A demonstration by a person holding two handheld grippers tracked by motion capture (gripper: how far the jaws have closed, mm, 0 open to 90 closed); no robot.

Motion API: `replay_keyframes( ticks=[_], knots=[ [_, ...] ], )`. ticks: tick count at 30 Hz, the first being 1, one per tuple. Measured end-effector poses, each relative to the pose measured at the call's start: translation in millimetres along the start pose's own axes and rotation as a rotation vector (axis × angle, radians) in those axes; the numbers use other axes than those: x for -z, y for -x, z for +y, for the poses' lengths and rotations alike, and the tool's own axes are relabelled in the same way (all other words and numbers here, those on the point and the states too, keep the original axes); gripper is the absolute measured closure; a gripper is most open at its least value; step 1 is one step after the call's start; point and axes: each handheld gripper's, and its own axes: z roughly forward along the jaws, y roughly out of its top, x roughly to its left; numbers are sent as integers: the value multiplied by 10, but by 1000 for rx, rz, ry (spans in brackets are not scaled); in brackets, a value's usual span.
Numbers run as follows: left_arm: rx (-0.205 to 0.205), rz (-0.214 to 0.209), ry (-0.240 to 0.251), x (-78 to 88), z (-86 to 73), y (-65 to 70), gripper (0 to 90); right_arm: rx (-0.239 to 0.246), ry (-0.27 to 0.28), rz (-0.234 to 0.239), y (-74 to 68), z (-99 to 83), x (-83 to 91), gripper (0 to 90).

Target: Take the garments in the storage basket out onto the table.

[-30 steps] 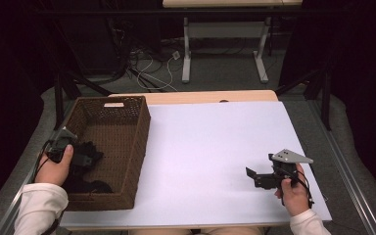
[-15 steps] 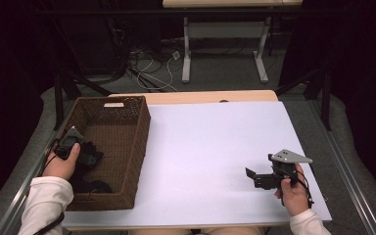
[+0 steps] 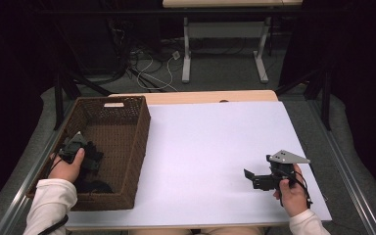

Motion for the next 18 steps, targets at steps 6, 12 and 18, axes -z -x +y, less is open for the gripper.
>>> replay_keyframes(
  ticks=[6,12,18],
  knots=[
    [13,-44,3,-5,-6,-33,2,0,-14,9,-13,-7,-8,0],
    [16,-66,-4,-36,-5,-43,3,6,-13,11,-15,-9,-14,0],
    [-1,1,-33,-84,2,29,35,9,-20,10,-19,-13,-21,0]
  ],
)
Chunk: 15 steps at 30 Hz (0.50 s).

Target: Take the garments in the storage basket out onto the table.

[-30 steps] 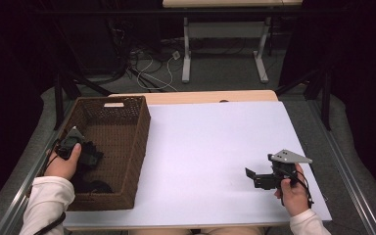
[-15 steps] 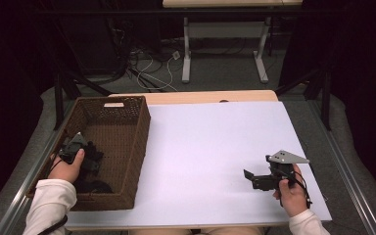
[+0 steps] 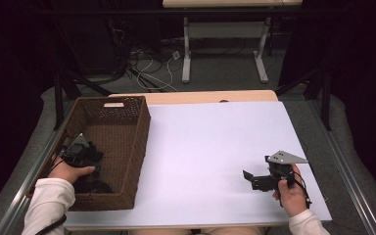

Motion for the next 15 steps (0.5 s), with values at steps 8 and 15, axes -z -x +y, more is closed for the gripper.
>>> replay_keyframes(
  ticks=[8,15],
  knots=[
    [34,16,-2,38,1,-71,227,1,-7,-2,-3,-4,-6,0],
    [38,34,0,56,3,-110,429,8,-9,1,-5,-11,-17,0]
  ],
)
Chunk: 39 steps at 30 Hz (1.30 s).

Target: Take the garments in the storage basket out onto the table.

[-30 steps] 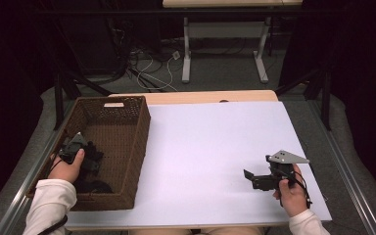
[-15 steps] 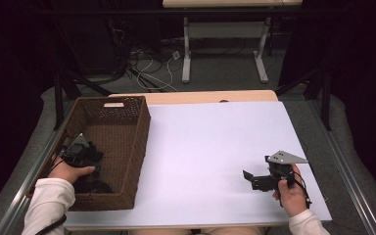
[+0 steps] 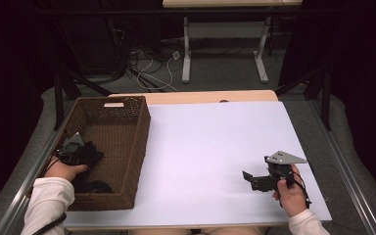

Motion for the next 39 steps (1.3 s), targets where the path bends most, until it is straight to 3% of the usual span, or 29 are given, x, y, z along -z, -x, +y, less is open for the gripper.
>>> replay_keyframes(
  ticks=[4,6,14,20,30,39],
  knots=[
    [-10,-10,20,16,-12,-15,462,1,-6,-1,3,-1,2,0],
    [-14,-3,28,21,-21,-10,546,0,-2,0,1,-4,-5,0],
    [-50,-19,42,49,-26,-40,646,6,-4,-1,16,-6,-8,0],
    [-50,-37,85,117,-35,-51,660,-1,-3,0,15,-5,-10,0],
    [-54,-61,160,385,-53,-37,666,0,-7,-3,20,-7,-13,0],
    [-83,-64,248,708,-42,40,667,-4,-9,-4,20,-7,-13,0]
  ],
)
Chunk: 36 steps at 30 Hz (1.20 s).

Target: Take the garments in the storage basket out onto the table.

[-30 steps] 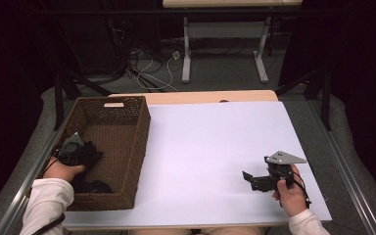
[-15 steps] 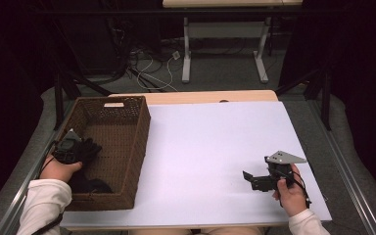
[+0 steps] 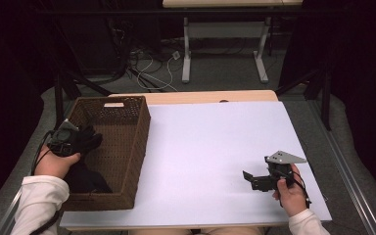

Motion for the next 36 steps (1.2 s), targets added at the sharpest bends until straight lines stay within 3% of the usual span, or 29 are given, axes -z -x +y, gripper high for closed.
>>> replay_keyframes(
  ticks=[18,36],
  knots=[
    [-26,8,88,624,339,110,667,-8,6,2,2,4,7,0],
    [-84,-12,119,938,577,395,667,-1,7,-2,9,5,11,0]
  ],
)
